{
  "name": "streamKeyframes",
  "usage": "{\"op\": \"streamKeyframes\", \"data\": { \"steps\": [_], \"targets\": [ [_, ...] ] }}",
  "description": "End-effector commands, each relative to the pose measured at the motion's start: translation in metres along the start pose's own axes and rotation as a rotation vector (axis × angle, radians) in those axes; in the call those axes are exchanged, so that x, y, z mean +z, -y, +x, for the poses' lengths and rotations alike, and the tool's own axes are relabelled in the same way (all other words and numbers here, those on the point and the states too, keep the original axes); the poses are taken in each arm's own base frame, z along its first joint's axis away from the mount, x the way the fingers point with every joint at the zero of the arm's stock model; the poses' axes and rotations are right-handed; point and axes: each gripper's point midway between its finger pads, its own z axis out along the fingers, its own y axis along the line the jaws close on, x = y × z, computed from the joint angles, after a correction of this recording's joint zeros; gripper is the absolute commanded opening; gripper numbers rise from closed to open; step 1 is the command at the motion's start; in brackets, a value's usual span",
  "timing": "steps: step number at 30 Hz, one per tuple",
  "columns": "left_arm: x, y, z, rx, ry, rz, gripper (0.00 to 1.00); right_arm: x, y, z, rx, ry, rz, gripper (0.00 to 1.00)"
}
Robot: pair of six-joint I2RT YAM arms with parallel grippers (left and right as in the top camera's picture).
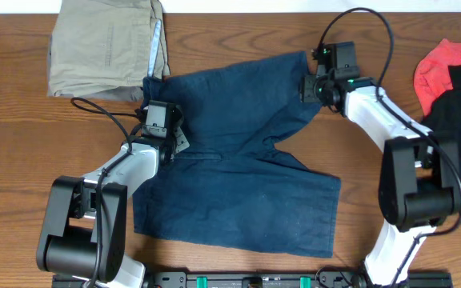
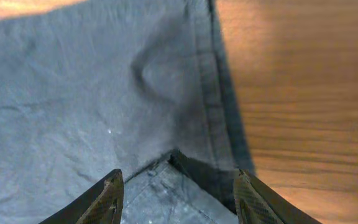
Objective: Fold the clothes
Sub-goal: 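Hold the waistband with left gripper and right leg edge with right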
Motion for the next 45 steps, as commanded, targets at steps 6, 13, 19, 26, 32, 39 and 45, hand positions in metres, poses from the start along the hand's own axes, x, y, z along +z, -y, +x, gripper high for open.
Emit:
{"op": "streamKeyframes", "data": {
  "steps": [6, 13, 19, 26, 32, 39, 45],
  "targets": [
    [0.004, -0.012, 0.009, -0.006, -0.017, -0.038, 0.06, 0.017, -0.012, 0.013, -0.060, -0.034, -0.024, 0.54],
    [0.004, -0.012, 0.009, -0.006, -0.017, -0.038, 0.06, 0.019, -0.020, 0.016, -0.090, -0.039, -0.032, 0.45],
    [0.004, -0.012, 0.009, -0.006, -0.017, -0.038, 0.06, 0.020, -0.012, 0.019, -0.109, -0.041, 0.045, 0.43],
    [0.004, -0.012, 0.009, -0.006, -0.017, -0.038, 0.06, 0.023, -0.013, 0.025, -0.118, -0.062, 0.048, 0.42],
    [0.004, -0.012, 0.009, -0.006, -0.017, -0.038, 0.06, 0.032, -0.012, 0.036, -0.119, -0.095, 0.048, 0.41],
    [0.004, -0.012, 0.009, -0.005, -0.017, -0.038, 0.06, 0.034, -0.016, 0.036, -0.127, -0.089, 0.046, 0.33],
    [0.004, -0.012, 0.009, -0.005, -0.018, -0.038, 0.06, 0.034, -0.013, 0.035, -0.127, -0.086, 0.060, 0.13]
  ]
}}
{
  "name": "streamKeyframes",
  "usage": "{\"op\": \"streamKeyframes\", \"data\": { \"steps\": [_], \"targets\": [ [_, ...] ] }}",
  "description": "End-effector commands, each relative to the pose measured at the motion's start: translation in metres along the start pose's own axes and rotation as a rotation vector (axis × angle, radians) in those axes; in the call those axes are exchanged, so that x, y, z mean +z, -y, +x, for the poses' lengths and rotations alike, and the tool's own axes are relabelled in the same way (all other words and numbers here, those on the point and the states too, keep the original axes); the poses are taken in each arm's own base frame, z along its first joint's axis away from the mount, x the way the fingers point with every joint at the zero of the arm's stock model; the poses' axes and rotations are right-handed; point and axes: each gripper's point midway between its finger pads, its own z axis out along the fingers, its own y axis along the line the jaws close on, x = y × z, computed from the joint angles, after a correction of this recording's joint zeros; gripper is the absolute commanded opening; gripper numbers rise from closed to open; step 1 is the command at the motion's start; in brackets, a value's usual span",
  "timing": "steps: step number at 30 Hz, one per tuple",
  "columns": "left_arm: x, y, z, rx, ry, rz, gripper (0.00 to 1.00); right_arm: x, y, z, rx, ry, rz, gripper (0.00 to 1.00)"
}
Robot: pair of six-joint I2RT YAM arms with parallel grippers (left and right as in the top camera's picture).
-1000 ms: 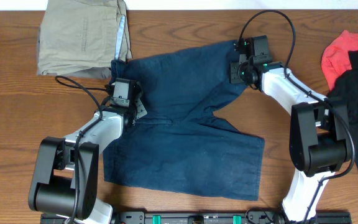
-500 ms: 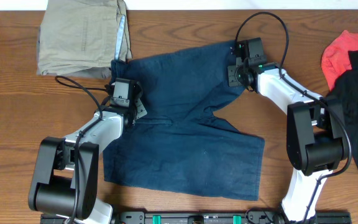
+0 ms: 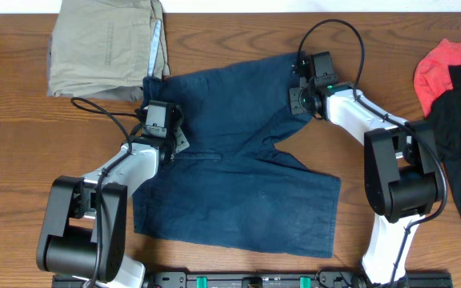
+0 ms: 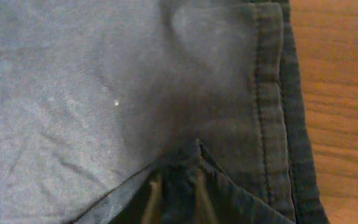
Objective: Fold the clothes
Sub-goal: 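Hold the waistband with left gripper and right leg edge with right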
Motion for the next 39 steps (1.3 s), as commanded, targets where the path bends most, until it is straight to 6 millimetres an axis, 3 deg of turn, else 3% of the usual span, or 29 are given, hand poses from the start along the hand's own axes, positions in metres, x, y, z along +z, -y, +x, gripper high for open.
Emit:
{"op": "streamKeyframes", "data": {
  "steps": [1, 7, 14, 19, 20, 22, 23, 30, 39],
  "targets": [
    [0.004, -0.012, 0.009, -0.005, -0.018, -0.039, 0.06, 0.005, -0.001, 0.003, -0.010, -0.009, 0.012, 0.12],
    [0.004, -0.012, 0.009, -0.005, -0.018, -0.039, 0.06, 0.005, 0.004, 0.004, -0.004, -0.013, 0.034, 0.01],
    [0.004, -0.012, 0.009, -0.005, -0.018, -0.039, 0.06, 0.002, 0.007, 0.005, 0.041, -0.030, 0.054, 0.01],
    [0.004, -0.012, 0.009, -0.005, -0.018, -0.039, 0.06, -0.006, 0.008, -0.010, 0.067, -0.012, 0.054, 0.01],
    [0.004, -0.012, 0.009, -0.005, -0.018, -0.039, 0.06, -0.007, 0.007, -0.013, 0.067, -0.007, 0.053, 0.07],
    [0.004, -0.012, 0.009, -0.005, -0.018, -0.039, 0.06, -0.009, 0.007, -0.019, 0.067, 0.004, 0.051, 0.31],
    [0.004, -0.012, 0.009, -0.005, -0.018, -0.039, 0.06, -0.010, 0.006, -0.021, 0.066, 0.010, 0.050, 0.36],
    [0.004, -0.012, 0.009, -0.006, -0.017, -0.039, 0.06, -0.009, 0.006, -0.022, 0.048, 0.010, 0.049, 0.38],
    [0.004, -0.012, 0.009, -0.006, -0.018, -0.039, 0.06, 0.005, 0.005, -0.009, 0.042, -0.028, 0.053, 0.34]
  ]
}}
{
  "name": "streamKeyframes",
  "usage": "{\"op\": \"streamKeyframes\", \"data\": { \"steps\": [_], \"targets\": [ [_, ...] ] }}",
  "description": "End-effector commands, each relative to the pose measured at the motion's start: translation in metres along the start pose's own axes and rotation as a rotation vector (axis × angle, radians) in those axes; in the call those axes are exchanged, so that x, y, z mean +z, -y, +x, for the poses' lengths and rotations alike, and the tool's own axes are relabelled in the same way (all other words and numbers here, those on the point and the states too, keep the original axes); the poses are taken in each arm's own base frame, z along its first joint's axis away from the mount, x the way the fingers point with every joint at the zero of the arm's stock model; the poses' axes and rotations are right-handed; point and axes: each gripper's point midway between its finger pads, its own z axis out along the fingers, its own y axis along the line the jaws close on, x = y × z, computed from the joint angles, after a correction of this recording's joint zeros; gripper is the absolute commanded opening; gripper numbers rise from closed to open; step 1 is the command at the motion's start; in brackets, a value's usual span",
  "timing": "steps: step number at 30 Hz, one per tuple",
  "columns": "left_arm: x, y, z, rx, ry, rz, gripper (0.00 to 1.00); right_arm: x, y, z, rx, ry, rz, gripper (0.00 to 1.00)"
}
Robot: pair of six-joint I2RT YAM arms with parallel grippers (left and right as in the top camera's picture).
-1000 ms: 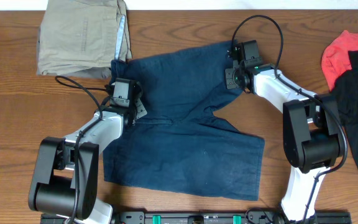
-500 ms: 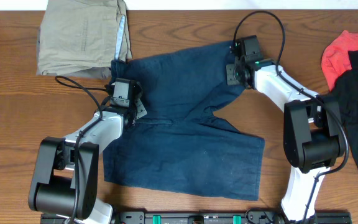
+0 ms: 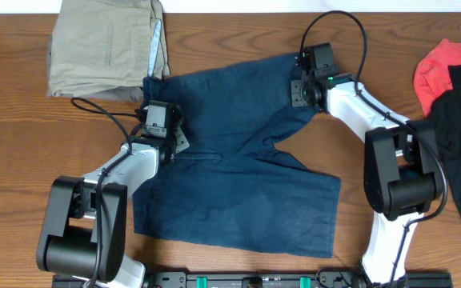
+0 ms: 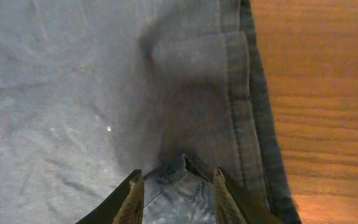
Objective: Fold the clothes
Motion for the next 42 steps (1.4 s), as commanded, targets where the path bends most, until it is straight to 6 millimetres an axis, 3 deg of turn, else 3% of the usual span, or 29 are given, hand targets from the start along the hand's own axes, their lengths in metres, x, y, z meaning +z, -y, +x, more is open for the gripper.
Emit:
{"op": "streamKeyframes", "data": {
  "steps": [1, 12, 20, 26, 32, 40, 42],
  "targets": [
    [0.004, -0.012, 0.009, -0.005, -0.018, -0.039, 0.06, 0.010, -0.001, 0.003, -0.015, -0.014, 0.010, 0.34],
    [0.004, -0.012, 0.009, -0.006, -0.018, -0.039, 0.06, 0.011, -0.002, 0.002, -0.023, -0.010, 0.008, 0.34],
    [0.004, -0.012, 0.009, -0.006, -0.018, -0.039, 0.06, 0.017, -0.004, 0.006, -0.022, -0.019, -0.002, 0.43],
    [0.004, -0.012, 0.009, -0.006, -0.017, -0.038, 0.06, 0.017, -0.004, 0.006, -0.018, -0.018, -0.003, 0.42],
    [0.004, -0.012, 0.008, -0.006, -0.015, -0.037, 0.06, 0.018, -0.005, 0.004, -0.011, -0.011, -0.011, 0.35],
    [0.004, -0.012, 0.009, -0.006, -0.015, -0.037, 0.06, 0.019, -0.008, 0.007, -0.011, -0.021, -0.030, 0.38],
    [0.004, -0.012, 0.009, -0.006, -0.016, -0.037, 0.06, 0.023, -0.008, 0.009, -0.011, -0.030, -0.031, 0.29]
  ]
}}
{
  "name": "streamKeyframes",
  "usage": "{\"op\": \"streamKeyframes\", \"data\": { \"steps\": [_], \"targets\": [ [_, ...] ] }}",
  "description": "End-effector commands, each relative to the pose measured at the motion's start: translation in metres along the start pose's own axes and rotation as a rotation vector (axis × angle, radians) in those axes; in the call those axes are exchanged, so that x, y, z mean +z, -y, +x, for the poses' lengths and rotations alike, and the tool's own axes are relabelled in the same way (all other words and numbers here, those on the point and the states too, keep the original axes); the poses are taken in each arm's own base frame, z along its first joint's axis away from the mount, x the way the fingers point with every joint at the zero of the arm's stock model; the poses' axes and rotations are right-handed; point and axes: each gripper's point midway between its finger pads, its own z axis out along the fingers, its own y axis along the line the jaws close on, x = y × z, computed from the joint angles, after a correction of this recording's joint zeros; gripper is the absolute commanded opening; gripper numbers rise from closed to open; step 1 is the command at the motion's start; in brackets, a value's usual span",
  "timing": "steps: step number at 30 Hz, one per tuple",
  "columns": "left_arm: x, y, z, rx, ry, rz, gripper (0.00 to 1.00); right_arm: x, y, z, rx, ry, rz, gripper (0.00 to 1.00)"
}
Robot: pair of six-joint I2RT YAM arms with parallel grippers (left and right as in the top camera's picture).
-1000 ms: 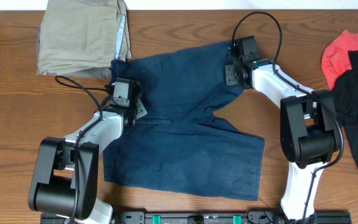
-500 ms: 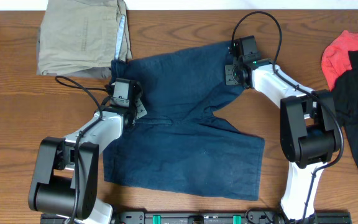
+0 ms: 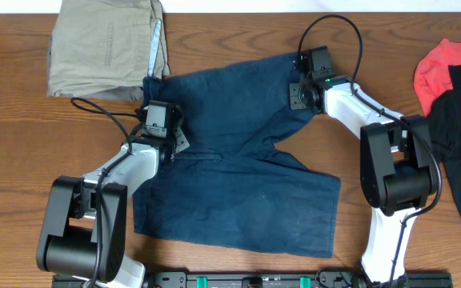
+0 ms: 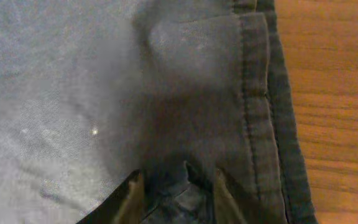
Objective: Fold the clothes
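Note:
Navy shorts lie spread flat in the middle of the table. My right gripper sits on the far right leg, close to its hem. In the right wrist view the gripper is pressed low onto the cloth. Its fingers stand partly apart, with a small raised fold of the shorts between them. The stitched hem runs just to the right. My left gripper rests on the left edge of the shorts; its jaws are not readable from above.
A folded khaki garment lies at the back left, touching the shorts' corner. A red garment and a black one are piled at the right edge. Bare wooden table surrounds the shorts.
My right gripper sits a little lower and closer to the cloth, and the hem has shifted slightly in view. The finger gap is about the same. The left arm has not moved.
My right gripper first stood wide open over the leg near the hem. Then it was further onto the leg and pinched tight on a fold. Then its fingers were parted again near the hem, and now they press lower with the fold still between them.

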Motion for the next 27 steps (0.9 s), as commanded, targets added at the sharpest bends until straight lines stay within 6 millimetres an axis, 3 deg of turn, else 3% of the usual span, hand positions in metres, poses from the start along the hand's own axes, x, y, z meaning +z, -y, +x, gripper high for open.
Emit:
{"op": "streamKeyframes", "data": {
  "steps": [1, 6, 15, 18, 27],
  "targets": [
    [0.004, -0.012, 0.009, -0.005, -0.016, -0.038, 0.06, 0.011, -0.006, 0.006, 0.002, -0.023, -0.018, 0.25],
    [0.004, -0.012, 0.009, -0.005, -0.016, -0.038, 0.06, 0.015, -0.005, 0.009, 0.003, -0.033, -0.016, 0.01],
    [0.004, -0.012, 0.009, -0.005, -0.017, -0.038, 0.06, 0.010, 0.003, 0.002, 0.022, -0.011, 0.034, 0.01],
    [0.004, -0.012, 0.009, -0.005, -0.017, -0.038, 0.06, -0.002, 0.012, -0.004, 0.038, 0.011, 0.088, 0.01],
    [0.004, -0.012, 0.009, -0.005, -0.017, -0.038, 0.06, -0.041, 0.013, -0.009, 0.062, 0.008, 0.092, 0.01]
  ]
}}
